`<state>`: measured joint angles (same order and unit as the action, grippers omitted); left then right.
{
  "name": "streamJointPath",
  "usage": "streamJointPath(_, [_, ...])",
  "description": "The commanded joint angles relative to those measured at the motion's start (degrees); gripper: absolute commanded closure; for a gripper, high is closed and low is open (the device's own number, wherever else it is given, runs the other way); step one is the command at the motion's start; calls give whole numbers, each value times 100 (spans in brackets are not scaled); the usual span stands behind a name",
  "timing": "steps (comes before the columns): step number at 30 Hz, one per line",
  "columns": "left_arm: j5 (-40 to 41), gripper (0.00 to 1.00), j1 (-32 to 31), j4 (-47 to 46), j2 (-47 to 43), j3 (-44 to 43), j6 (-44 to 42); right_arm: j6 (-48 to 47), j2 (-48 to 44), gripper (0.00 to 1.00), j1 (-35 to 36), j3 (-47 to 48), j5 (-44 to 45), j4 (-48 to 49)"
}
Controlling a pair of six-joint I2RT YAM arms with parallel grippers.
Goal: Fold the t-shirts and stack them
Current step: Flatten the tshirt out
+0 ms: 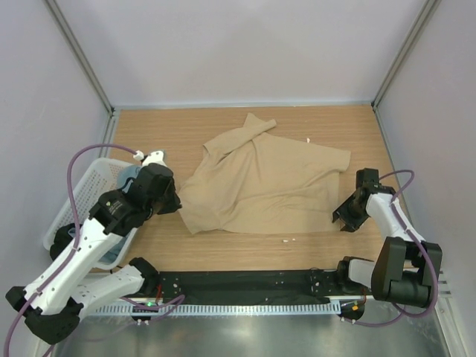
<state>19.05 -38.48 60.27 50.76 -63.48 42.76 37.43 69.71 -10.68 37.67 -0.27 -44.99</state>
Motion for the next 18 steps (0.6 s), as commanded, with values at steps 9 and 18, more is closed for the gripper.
streamJointPath(9, [-393,100,25,-543,232,12,-233,520,-257,77,-31,-233,177,-1])
streamJointPath(18, [-402,100,25,-534,268,-24,-225,449,7,62,-22,-418,185,561])
